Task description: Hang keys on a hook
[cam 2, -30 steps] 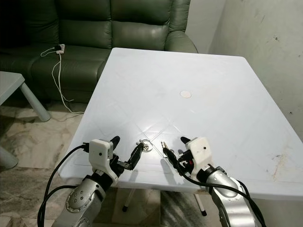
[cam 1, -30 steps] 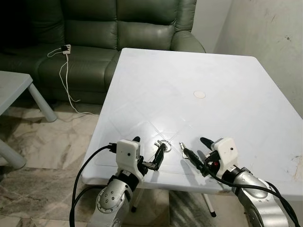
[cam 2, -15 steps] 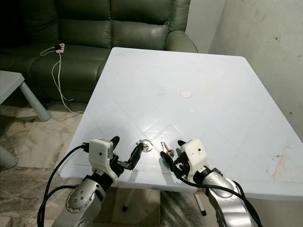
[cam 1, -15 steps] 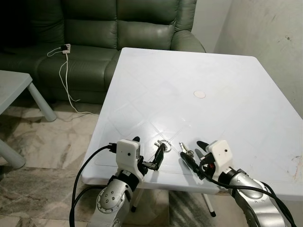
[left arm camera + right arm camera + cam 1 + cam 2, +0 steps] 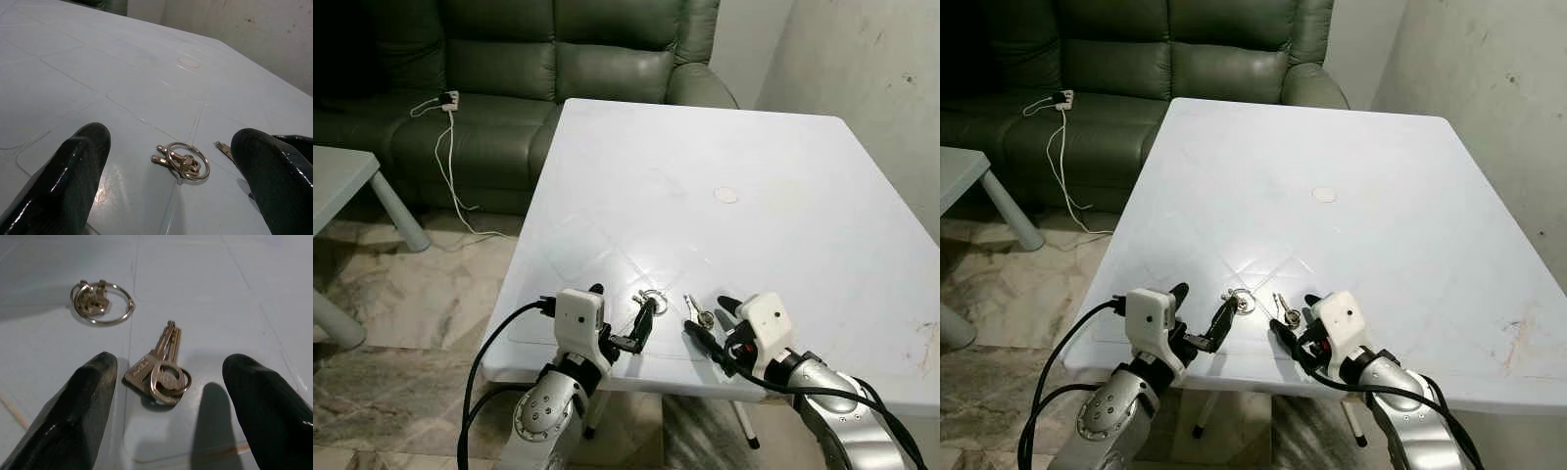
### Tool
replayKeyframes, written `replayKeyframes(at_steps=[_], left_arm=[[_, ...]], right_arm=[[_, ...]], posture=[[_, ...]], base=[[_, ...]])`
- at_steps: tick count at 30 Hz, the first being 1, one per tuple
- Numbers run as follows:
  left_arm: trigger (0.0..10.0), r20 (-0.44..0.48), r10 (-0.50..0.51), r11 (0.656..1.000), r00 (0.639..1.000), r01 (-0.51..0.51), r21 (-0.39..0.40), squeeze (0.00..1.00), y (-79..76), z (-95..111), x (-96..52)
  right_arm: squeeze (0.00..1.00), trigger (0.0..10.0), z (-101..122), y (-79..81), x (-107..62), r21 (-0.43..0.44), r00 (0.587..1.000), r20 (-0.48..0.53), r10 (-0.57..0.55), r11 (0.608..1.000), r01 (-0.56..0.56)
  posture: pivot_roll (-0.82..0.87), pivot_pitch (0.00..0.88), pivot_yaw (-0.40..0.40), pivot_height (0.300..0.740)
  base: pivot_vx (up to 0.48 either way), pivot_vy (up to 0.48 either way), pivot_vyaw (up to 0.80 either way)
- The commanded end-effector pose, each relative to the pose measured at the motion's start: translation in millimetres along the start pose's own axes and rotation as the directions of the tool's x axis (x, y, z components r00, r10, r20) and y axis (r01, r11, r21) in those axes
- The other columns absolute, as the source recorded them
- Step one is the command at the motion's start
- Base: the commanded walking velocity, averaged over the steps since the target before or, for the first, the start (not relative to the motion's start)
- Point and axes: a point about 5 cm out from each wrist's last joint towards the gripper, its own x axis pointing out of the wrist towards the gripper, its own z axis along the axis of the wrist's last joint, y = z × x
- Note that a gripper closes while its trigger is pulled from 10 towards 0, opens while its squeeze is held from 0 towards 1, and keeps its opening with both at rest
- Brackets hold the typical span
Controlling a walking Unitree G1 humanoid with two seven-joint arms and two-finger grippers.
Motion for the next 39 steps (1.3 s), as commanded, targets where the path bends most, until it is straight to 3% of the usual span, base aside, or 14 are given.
replayKeyframes(at_steps=[1,7,8,9,10,11,13,39], left_arm=[[10.0,0.010,-0.010,1.000,1.000,0.010,0.000,0.00,-5.2,3.6,1.0],[10.0,0.011,-0.008,1.000,1.000,0.008,-0.003,0.00,-5.6,3.8,1.1],[10.0,0.011,-0.008,1.000,1.000,0.008,-0.004,0.00,-5.7,3.9,1.2],[10.0,0.011,-0.008,1.000,1.000,0.008,-0.004,0.00,-5.7,3.9,1.2],[10.0,0.011,-0.007,1.000,1.000,0.007,-0.004,0.00,-5.7,4.0,1.4],[10.0,0.011,-0.007,1.000,1.000,0.007,-0.004,0.00,-5.7,4.0,1.4],[10.0,0.011,-0.006,1.000,1.000,0.006,-0.004,0.00,-5.5,4.0,1.6],[10.0,0.012,-0.001,1.000,1.000,0.001,-0.013,0.00,-6.6,4.3,1.9]], right_arm=[[0.00,9.8,0.7,2.5,-1.7,0.005,1.000,-0.009,0.023,1.000,-0.023],[0.00,9.3,-0.8,4.7,-2.9,0.003,0.999,-0.021,0.048,0.999,-0.048],[0.00,6.8,-0.5,5.4,-3.1,0.008,0.998,-0.016,0.057,0.998,-0.057],[0.00,6.8,-0.5,5.4,-3.1,0.008,0.998,-0.016,0.057,0.998,-0.057],[0.00,2.2,-0.1,6.1,-3.3,0.010,0.998,-0.011,0.061,0.998,-0.061],[0.00,2.2,-0.1,6.1,-3.3,0.010,0.998,-0.011,0.061,0.998,-0.061],[0.00,0.0,0.7,6.9,-3.3,0.009,0.998,-0.005,0.059,0.998,-0.059],[0.00,0.0,5.8,6.1,2.3,0.037,1.000,0.022,-0.002,0.999,0.001]], posture=[[-0.03,0.074,-0.101,0.740],[-0.03,0.080,-0.102,0.740],[-0.03,0.080,-0.102,0.740],[-0.03,0.080,-0.102,0.740],[-0.03,0.080,-0.102,0.740],[-0.03,0.080,-0.102,0.740],[-0.03,0.082,-0.104,0.740],[-0.02,0.083,-0.104,0.740]], base=[[0.000,0.000,0.00],[0.000,0.000,0.00],[0.000,0.000,0.00],[0.000,0.000,0.00],[0.000,0.000,0.00],[0.000,0.000,0.00],[0.000,0.000,0.00],[0.000,0.000,0.00]])
